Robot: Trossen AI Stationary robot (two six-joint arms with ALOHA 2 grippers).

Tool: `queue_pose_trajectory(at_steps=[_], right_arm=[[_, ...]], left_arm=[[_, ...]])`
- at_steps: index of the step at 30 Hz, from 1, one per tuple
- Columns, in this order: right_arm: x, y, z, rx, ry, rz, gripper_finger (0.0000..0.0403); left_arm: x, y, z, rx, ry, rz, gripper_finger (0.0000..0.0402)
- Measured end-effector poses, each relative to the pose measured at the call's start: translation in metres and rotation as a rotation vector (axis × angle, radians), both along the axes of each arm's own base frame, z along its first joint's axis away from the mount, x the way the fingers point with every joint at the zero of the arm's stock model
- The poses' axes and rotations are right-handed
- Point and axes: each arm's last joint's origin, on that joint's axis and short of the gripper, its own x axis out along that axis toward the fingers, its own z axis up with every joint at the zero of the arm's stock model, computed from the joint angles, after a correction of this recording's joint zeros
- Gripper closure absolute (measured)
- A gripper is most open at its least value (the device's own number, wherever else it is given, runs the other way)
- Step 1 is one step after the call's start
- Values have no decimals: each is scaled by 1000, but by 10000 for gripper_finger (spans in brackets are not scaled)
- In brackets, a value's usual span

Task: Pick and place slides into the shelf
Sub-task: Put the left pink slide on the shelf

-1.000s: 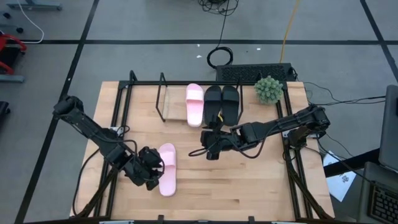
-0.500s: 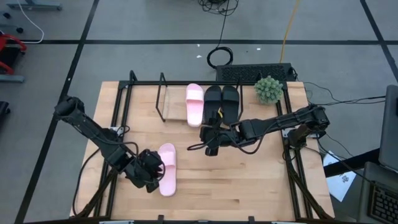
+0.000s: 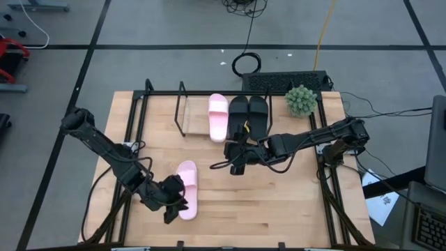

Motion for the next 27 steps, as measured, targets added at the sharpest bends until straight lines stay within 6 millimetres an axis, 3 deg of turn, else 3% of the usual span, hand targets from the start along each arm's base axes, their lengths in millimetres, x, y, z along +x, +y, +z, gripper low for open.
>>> queue_pose_trajectory(at_steps=[4,10,13,19,22,27], right_arm=[[0,0,0,0,0,0,202],[0,0,0,0,0,1,202],[0,0,0,-1,3,0,202],[0,0,0,-1,7,1,202],[0,0,0,-1,4,0,202],[0,0,0,1,-1,0,202]], left_arm=[[-3,-6,2,53,-61,-57,286],[-16,-10,0,319,-167,83,286],[-13,-15,0,420,-145,104,286],[11,-42,-12,574,145,-19,286],[20,-49,-17,699,325,-19,286],[32,-57,-29,846,474,-21,286]])
